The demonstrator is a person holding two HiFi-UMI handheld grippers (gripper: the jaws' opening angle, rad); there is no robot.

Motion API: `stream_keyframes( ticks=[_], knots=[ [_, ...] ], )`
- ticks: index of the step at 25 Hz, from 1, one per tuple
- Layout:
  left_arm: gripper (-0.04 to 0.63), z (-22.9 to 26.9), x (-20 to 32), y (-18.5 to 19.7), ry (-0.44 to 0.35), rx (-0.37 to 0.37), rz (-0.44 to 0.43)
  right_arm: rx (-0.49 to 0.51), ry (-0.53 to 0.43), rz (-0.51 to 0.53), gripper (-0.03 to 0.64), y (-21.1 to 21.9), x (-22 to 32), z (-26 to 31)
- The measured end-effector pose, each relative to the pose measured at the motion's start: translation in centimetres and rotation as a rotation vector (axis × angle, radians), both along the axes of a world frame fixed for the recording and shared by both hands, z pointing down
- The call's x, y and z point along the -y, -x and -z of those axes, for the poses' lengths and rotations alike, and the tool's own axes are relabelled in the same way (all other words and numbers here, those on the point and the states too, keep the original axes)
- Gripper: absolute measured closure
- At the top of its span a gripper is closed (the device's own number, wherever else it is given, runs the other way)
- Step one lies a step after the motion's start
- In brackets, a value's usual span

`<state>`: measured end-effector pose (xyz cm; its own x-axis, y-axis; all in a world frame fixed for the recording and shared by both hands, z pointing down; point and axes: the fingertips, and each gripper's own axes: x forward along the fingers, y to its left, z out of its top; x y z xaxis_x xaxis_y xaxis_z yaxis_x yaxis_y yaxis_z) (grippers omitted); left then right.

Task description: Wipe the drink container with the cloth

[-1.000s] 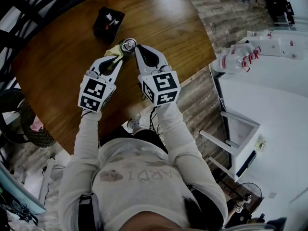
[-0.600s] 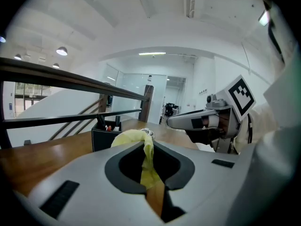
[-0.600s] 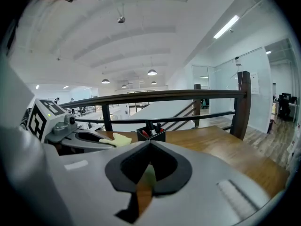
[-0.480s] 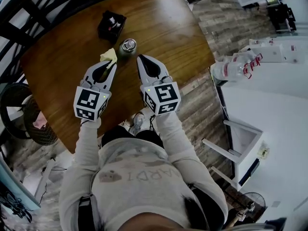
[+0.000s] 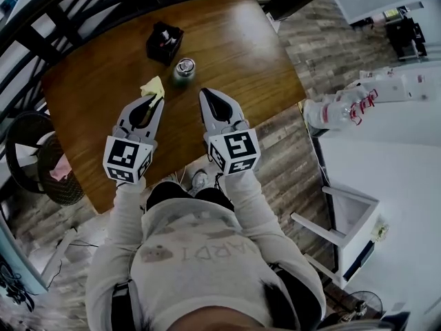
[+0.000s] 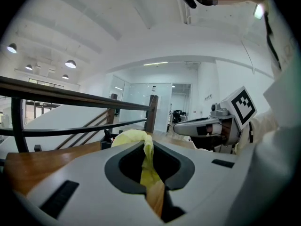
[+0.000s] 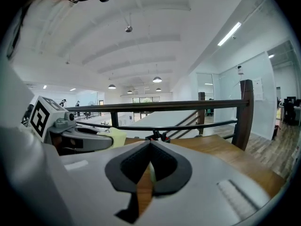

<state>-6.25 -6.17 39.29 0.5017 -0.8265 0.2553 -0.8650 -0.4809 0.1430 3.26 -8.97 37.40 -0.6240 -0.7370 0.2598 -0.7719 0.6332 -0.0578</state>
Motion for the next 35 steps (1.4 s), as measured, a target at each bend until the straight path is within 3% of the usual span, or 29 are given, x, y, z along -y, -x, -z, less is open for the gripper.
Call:
stream_keyframes(
  ticks=[15,35],
  knots=[
    [0.565,6.5,-4.9,0.3,-0.127,0.002,0.128,0.041,-0.116,0.029,0.606,-2.6,-4.1,5.6],
    [0.565,12.0,-10.4,-2.1,-0.258,0.011,0.244,0.104,-0.215,0.054,0.606,-7.3,-8.5,10.5]
  ],
)
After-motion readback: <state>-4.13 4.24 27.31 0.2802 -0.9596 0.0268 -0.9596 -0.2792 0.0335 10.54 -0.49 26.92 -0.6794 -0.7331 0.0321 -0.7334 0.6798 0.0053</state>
